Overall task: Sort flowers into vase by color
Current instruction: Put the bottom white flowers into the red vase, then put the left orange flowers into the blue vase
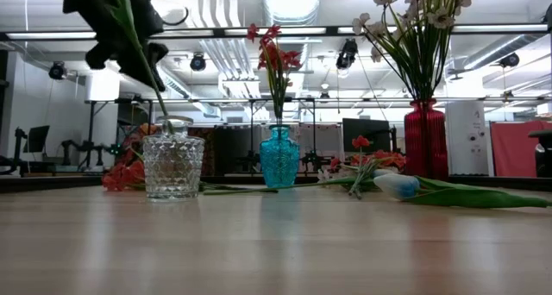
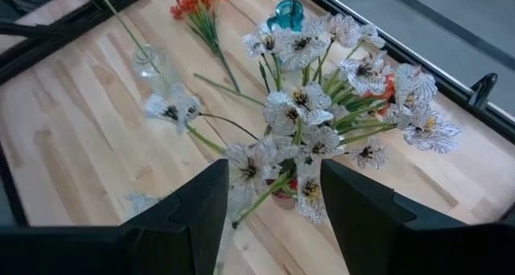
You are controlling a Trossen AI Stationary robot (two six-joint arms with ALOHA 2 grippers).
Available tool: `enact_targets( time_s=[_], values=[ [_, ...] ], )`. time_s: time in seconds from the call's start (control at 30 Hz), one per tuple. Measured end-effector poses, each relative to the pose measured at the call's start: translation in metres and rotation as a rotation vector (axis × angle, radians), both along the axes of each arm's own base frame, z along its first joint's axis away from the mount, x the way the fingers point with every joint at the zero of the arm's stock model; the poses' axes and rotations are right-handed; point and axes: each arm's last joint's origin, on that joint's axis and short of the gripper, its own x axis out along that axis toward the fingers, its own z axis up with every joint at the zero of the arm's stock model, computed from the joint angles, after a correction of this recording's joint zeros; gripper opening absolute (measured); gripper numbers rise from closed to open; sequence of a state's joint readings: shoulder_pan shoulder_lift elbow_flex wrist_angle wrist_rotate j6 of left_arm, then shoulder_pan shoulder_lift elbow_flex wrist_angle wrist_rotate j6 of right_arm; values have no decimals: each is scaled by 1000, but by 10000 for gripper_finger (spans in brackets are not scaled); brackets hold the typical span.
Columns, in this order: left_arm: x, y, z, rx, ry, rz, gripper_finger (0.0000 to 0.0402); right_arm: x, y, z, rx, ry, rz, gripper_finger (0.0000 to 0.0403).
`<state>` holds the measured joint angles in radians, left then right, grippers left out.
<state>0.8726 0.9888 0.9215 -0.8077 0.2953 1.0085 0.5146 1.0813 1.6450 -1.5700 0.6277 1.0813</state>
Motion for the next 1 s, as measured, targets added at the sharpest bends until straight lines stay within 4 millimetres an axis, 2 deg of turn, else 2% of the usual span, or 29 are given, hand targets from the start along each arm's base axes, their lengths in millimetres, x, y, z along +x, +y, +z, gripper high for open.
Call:
enact_targets(
  time_s=[0.2, 0.37, 0.53, 0.67, 0.87, 1.0],
  values=[
    [-3, 1, -23, -17, 83, 52, 0, -3, -2, 8, 15, -29, 2, 189],
    [-1, 3, -40, -136, 97, 143, 0, -4, -2, 11, 9, -34, 14, 189],
    [-2, -1, -69, -236, 155, 127, 0, -4, -2, 11, 4, -35, 16, 189],
    [0, 1, -90, -280, 133, 194, 0, -4, -2, 11, -1, -35, 14, 189],
    [10, 9, -103, -254, 81, 194, 0, -4, -3, 11, -17, -44, 4, 189],
    [21, 12, -109, -311, 27, 124, 0, -2, -2, 11, -24, -46, -5, 189]
  ],
)
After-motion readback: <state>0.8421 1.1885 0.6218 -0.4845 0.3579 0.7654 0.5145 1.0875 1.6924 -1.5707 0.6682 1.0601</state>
